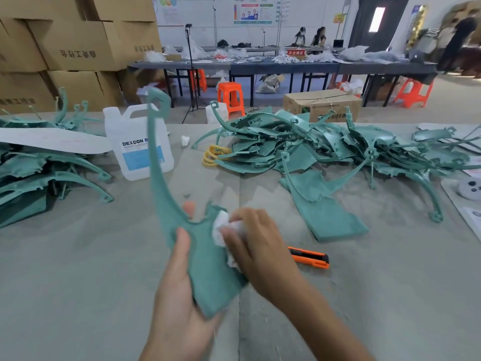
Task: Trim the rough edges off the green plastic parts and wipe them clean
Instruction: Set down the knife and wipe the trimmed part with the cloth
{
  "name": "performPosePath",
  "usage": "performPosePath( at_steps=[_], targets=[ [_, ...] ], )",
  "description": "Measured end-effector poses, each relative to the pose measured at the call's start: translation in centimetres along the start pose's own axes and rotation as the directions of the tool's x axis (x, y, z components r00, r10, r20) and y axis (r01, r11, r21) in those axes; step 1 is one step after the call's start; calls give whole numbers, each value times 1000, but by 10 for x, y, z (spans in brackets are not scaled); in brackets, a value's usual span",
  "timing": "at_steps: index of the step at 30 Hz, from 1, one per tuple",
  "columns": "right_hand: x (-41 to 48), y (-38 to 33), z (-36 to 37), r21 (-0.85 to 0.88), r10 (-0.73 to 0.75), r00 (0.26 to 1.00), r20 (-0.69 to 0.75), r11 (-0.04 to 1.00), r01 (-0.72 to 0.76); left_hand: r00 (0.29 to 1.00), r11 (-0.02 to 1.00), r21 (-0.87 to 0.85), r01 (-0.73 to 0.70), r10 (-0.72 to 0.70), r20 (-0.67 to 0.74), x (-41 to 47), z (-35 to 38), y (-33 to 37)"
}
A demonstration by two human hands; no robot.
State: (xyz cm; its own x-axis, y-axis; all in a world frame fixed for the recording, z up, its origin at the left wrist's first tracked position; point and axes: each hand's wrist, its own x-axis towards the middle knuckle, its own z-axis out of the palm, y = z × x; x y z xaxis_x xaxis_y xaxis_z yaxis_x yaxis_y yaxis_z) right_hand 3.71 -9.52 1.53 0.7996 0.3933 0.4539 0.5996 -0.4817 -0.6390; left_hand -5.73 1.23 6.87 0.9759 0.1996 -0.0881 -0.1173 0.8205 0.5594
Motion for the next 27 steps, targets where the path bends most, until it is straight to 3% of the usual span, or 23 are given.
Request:
performPosePath(
  at_steps=[3,4,6,7,9,11,13,14,16,19,21,24,27],
  targets=[
    [-9,41,-19,-176,195,965,176,971,-164,998,995,71,-68,67,15,9,-17,21],
    [-10,45,-26,-126,241,961,135,966,-225,998,992,113,-56,57,-6,12,-21,26],
    [-4,33,-37,64,257,963,-84,966,-252,1000,984,175,-21,22,-8,17,-25,25],
    [-1,21,-39,162,224,958,-178,967,-196,1000,976,219,-4,6,-8,19,-23,21],
    [-2,-14,-36,282,101,972,-212,959,-39,998,955,293,43,-54,28,19,-17,6],
    [-5,-47,-28,235,-93,986,-137,964,124,987,945,318,78,-119,111,14,-10,-10],
    [4,-59,-23,144,-228,966,-122,959,244,987,908,419,3,-69,143,9,-11,-20],
    [14,-61,-24,100,-246,954,-171,959,265,981,869,492,-51,-48,186,7,-15,-23],
    [39,-60,-28,-25,-230,913,-336,971,236,954,788,613,-56,-139,265,-2,-19,-24],
    [78,-52,-45,-83,-88,779,-620,995,46,950,588,809,8,-257,177,-16,-31,-27],
    [93,-47,-60,-14,-8,724,-690,1000,-3,955,588,804,91,-280,97,-22,-39,-30],
    [75,-49,-52,-9,-137,760,-635,985,170,975,701,703,115,-215,55,-18,-38,-30],
    [25,-52,-17,-78,-432,852,-297,900,429,994,639,769,-30,-61,89,-12,-25,-19]
  ],
)
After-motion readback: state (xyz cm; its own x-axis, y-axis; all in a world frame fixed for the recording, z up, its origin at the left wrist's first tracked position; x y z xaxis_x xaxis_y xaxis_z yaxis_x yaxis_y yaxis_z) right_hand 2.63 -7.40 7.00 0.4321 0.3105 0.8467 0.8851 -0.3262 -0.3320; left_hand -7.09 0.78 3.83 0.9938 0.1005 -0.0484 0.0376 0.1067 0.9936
